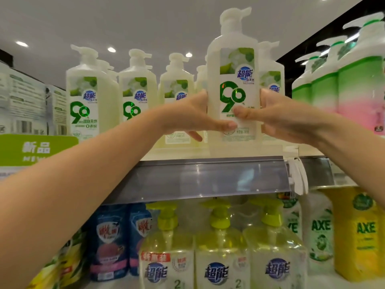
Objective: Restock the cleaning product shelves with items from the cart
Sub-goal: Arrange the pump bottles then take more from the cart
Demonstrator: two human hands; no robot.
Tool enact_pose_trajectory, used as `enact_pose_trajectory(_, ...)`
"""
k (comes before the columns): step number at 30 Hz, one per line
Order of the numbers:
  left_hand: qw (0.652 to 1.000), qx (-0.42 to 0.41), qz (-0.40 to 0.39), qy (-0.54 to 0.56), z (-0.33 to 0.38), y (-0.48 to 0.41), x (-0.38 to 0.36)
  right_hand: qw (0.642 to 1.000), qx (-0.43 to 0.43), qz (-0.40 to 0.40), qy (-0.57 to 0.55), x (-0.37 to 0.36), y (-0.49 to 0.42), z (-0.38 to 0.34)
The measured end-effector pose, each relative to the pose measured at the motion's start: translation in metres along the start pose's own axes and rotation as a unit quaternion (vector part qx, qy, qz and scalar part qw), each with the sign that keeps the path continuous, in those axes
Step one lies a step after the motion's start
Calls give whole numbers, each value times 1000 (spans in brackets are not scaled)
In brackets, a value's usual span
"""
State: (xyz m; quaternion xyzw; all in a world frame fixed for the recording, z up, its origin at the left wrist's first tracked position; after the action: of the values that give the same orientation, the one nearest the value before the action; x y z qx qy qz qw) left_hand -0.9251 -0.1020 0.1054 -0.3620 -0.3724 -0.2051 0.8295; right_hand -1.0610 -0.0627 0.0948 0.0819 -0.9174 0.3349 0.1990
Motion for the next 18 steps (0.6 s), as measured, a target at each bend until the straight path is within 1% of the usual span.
enact_pose_trajectory(2, 999, 6, 7, -44, -3, 2, -2, 997, -37, 0, 61, 3, -2, 2)
enact_pose_trajectory(5, 986, 33, -8, -163, -12, 1, -4, 986, -91, 27, 139, 6, -14, 2)
enact_pose_trajectory(7, 975, 42, -12, -219, -17, 0, -3, 978, -117, 50, 166, 5, -21, 4)
enact_pose_trajectory(9, 967, 59, -8, -249, -23, -2, -2, 969, -134, 79, 189, 4, -27, 9)
enact_pose_trajectory(12, 959, 90, -30, -265, -34, -7, -4, 958, -142, 110, 225, 4, -35, 20)
enact_pose_trajectory(15, 954, 116, -58, -270, -43, -12, -6, 949, -137, 119, 259, 2, -40, 24)
enact_pose_trajectory(18, 955, 146, -100, -237, -50, -11, -9, 929, -126, 128, 323, 0, -43, 21)
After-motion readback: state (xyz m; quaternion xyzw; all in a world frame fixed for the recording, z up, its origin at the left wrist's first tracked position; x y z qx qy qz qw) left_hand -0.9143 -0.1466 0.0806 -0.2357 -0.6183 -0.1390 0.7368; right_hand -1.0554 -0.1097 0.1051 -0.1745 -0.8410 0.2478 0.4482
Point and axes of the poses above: each hand's wrist, its own y-axis away from the middle knuckle, its own x-axis out of the back of the hand, z = x × y, the point moved 6 cm from there along -y, towards the middle knuckle, and after that the axes turned 3 degrees about x, right-handed, at the moved point
